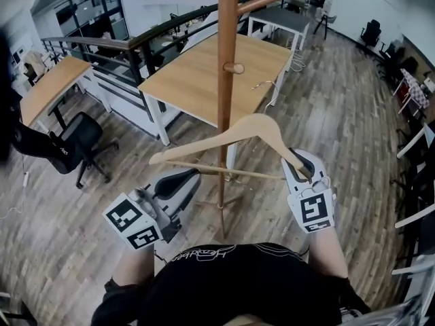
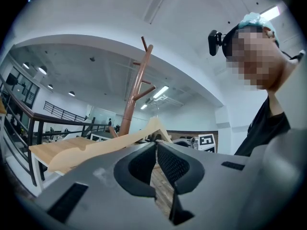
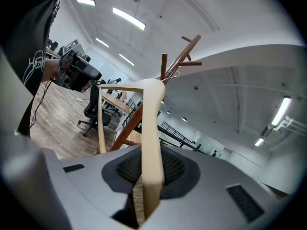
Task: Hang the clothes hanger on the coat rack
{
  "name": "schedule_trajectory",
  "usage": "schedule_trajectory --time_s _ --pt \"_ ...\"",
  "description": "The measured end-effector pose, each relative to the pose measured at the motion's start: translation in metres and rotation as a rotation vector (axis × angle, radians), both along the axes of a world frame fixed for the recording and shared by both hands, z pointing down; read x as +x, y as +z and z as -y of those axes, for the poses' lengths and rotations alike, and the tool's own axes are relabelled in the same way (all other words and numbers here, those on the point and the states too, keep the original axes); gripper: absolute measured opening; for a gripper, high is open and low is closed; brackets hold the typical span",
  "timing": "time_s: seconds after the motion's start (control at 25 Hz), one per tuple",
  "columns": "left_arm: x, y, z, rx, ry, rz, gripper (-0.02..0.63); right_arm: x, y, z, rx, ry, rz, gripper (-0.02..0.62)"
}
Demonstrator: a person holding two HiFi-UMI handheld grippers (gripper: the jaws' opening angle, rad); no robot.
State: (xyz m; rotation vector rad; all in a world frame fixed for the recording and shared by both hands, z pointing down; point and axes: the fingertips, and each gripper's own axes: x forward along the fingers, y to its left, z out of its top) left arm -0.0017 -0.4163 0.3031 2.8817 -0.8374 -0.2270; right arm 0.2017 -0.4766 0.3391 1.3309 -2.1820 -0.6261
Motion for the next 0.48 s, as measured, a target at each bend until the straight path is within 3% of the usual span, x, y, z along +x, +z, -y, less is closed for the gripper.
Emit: schedule_trajectory --time_s 0.48 --pt "-0.021 -0.015 0.035 0.033 0.027 -0.024 0.017 -0.029 -0.039 0.047 0.074 -0.018 -0.014 0.098"
